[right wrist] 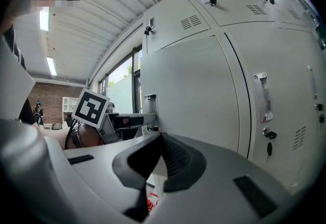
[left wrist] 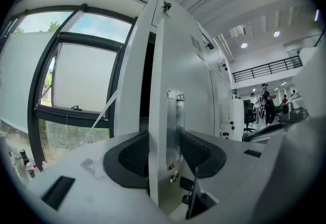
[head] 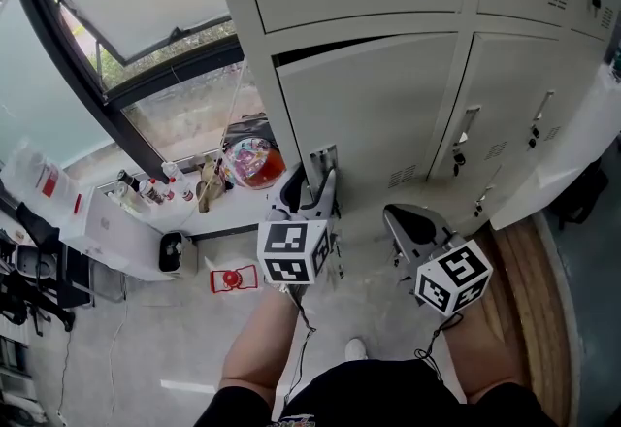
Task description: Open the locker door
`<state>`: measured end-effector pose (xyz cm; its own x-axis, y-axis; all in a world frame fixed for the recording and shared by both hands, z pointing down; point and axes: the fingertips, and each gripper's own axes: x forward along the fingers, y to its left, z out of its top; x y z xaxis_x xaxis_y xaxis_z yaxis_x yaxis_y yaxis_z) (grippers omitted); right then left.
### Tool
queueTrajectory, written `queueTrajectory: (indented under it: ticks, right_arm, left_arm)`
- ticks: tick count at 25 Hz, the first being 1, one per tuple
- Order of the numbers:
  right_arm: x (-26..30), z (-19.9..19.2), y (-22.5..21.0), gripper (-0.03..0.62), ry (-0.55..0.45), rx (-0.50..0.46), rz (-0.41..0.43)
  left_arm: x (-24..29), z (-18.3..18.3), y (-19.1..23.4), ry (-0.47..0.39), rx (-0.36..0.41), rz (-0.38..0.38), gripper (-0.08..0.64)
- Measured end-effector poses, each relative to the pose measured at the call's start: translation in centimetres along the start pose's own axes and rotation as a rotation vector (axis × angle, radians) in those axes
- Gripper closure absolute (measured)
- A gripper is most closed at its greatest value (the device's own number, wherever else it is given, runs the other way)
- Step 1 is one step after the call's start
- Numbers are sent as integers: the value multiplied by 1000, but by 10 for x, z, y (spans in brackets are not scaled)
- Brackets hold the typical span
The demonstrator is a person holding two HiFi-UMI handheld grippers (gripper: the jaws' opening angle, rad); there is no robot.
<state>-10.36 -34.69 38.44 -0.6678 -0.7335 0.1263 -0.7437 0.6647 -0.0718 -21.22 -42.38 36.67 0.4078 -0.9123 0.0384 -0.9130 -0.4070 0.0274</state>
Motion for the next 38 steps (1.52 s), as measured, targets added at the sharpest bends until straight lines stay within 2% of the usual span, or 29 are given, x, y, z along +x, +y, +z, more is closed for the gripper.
queueTrajectory:
  ticks: [4, 25, 38]
  right_arm:
    - [-4, 0, -4, 538, -2, 6, -8]
    - [-20, 0, 0, 538, -16, 23, -9]
    - [-71, 5, 2, 538, -11, 9, 22]
  left_arm:
    - [3, 1, 5, 5, -17, 25, 393]
    - [-13, -1, -8, 31, -6, 32, 400]
    - [-50, -4, -56, 40, -10, 60, 419]
